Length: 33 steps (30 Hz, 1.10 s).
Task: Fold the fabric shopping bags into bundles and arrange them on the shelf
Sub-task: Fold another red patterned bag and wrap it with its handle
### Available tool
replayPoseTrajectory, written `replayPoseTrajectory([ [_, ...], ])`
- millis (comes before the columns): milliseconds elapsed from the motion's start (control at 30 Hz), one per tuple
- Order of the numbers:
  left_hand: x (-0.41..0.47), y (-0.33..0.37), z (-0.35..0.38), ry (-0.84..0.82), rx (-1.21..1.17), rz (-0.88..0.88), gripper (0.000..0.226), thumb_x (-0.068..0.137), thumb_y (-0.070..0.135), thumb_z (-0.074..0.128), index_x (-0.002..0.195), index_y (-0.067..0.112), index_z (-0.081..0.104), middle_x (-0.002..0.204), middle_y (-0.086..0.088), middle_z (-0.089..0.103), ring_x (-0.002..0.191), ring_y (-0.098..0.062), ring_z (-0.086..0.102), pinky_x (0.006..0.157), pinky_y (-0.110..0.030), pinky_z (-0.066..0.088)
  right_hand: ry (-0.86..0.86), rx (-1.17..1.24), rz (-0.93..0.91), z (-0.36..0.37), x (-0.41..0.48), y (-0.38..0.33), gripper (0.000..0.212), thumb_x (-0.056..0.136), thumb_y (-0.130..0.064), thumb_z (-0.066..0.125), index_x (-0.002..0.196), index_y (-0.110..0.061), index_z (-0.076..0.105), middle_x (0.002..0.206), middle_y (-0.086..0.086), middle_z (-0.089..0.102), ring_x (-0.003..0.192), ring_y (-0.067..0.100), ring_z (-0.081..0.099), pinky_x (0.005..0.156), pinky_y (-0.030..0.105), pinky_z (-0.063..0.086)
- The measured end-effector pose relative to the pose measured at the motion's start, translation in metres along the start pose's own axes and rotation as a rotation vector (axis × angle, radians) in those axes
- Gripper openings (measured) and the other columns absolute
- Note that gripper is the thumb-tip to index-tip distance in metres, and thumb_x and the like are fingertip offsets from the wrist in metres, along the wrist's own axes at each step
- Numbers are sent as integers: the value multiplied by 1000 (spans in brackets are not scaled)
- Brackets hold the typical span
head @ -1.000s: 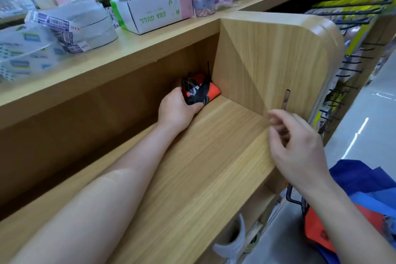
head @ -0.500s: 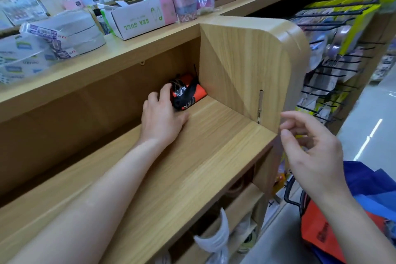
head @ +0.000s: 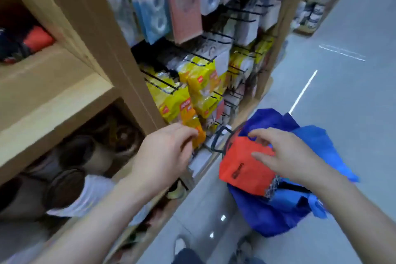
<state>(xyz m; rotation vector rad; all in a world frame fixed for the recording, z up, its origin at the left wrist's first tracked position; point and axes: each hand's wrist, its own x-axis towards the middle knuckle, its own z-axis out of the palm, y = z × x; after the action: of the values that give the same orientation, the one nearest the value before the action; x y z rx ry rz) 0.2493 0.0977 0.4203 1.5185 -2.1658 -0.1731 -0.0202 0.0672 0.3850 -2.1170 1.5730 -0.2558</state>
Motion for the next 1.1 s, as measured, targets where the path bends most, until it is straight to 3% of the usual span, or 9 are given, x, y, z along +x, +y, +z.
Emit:
replayPoseTrajectory([
  [300,-9,-28,277,-588,-145,-351,22,85,9,60,99,19,73,101,-2,69,99,-23,62,84,-30,44,-164,61,463,129,-23,185,76,78,-34,78,145,-24,43,131,7,55,123,30,52,99,37,43],
  [400,-22,-32,372,-757,-131,-223,24,82,15,57,96,22,75,119,-3,64,115,-27,54,101,-33,40,-177,176,609,188,-25,231,82,78,-31,78,148,-22,37,131,12,56,120,33,54,97,38,43],
  [500,-38,-23,443,-1039,4,-5,33,88,20,59,115,35,70,160,-1,22,144,-29,17,110,-34,29,-159,321,772,241,-23,261,71,86,-20,71,148,-20,36,128,14,60,120,32,55,97,37,43],
  [600,-55,-16,485,-1206,105,158,50,86,26,61,132,43,54,164,-1,-4,148,-33,3,115,-48,23,-196,261,766,280,-22,274,70,85,3,52,148,-25,38,111,19,64,106,39,57,94,37,39],
  [733,-64,-11,501,-1193,167,209,76,85,17,61,150,21,24,164,2,-5,147,-27,8,116,-50,19,-218,321,801,303,-19,280,77,75,11,40,141,-26,48,122,10,62,116,33,52,99,26,29],
  [833,-52,-3,490,-1122,147,228,82,87,13,58,154,14,11,164,3,-4,147,-23,10,116,-49,19,-130,513,817,296,-14,279,69,75,11,44,130,-28,59,126,0,64,123,26,54,109,35,38],
  [967,-27,17,452,-973,-79,217,76,88,6,53,155,12,18,164,-2,7,145,-25,19,114,-42,29,9,582,764,243,4,254,44,80,-28,79,121,-29,63,115,-21,59,111,-3,50,91,12,34],
  [1033,-15,32,425,-894,-307,167,71,85,0,49,152,14,31,160,-3,21,143,-23,25,115,-38,30,169,387,698,208,12,239,24,83,-32,76,106,-29,69,104,-19,62,100,1,56,84,16,36],
  [1100,1,44,392,-762,-527,28,63,81,1,51,141,17,47,151,-1,38,138,-17,35,116,-32,30,269,217,612,170,15,221,14,88,-15,67,97,-26,69,97,-10,68,91,17,64,80,31,47],
])
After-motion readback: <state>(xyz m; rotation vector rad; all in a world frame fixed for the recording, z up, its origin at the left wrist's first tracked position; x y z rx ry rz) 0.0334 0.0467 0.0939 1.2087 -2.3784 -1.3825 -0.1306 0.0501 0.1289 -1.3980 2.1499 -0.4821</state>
